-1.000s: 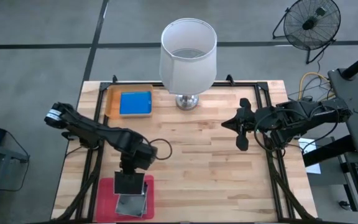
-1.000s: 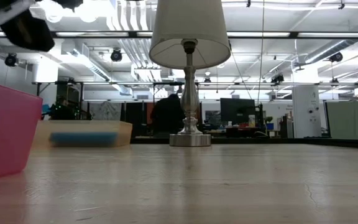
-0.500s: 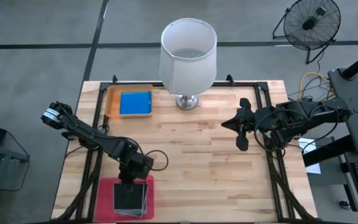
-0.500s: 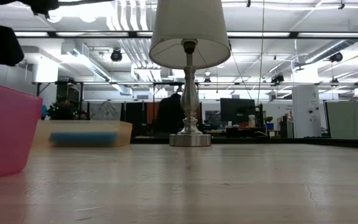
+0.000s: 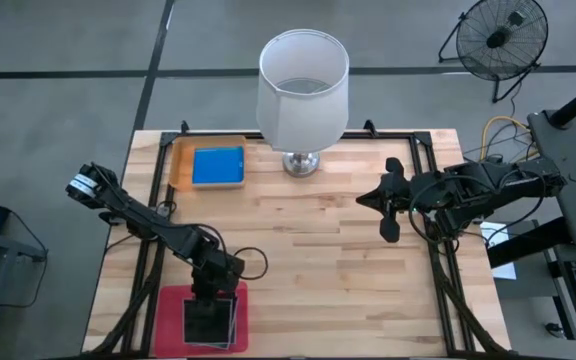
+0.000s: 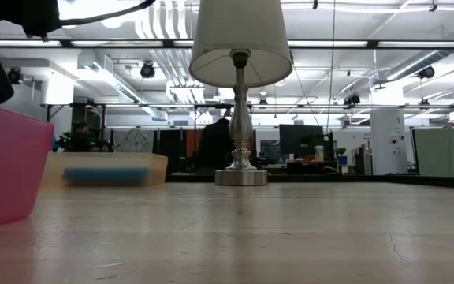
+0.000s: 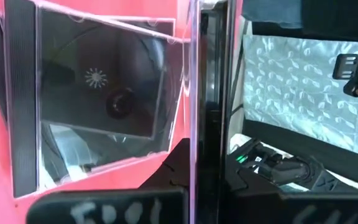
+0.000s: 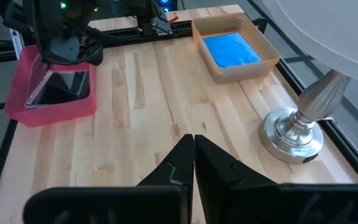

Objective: Pick & place jewel cases by type
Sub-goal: Put the black cd case into the pink bin

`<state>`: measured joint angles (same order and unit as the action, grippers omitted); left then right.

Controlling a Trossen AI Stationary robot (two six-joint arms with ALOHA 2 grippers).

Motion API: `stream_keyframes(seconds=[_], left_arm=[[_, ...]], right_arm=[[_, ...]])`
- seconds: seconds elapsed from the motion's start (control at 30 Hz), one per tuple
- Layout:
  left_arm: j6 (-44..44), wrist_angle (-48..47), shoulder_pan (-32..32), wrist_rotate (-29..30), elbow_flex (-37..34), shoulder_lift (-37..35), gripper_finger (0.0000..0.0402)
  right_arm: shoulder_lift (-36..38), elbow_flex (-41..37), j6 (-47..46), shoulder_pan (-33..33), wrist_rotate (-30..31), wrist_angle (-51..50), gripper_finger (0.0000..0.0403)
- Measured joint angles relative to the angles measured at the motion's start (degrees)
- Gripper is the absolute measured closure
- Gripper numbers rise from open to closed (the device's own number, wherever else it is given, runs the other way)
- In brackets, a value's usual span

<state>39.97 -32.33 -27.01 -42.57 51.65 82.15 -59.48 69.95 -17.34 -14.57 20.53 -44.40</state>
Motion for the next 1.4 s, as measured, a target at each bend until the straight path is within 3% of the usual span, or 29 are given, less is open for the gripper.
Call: stream_keyframes(seconds=[0.4, 0.83, 1.17, 1.4], left_arm=[[1.9, 8.7, -0.19, -0.38, -6.02, 0.0, 0.0401], [1.99, 9.37, -0.21, 2.88, -6.29, 0.0, 0.04], [2.42, 8.11, -0.19, 6.15, -6.42, 0.07, 0.0332], [1.73, 3.82, -0.17, 6.34, -6.42, 0.07, 0.0314]], right_arm=[[0.0, 0.0, 0.0, -0.02, 0.02, -0.02, 0.0394], [0.02, 0.0, 0.44, -0.02, 0.04, -0.04, 0.0394], [0.02, 0.0, 0.37, -0.02, 0.04, -0.02, 0.0394], [0.02, 0.0, 0.24, -0.02, 0.04, -0.02, 0.0394]])
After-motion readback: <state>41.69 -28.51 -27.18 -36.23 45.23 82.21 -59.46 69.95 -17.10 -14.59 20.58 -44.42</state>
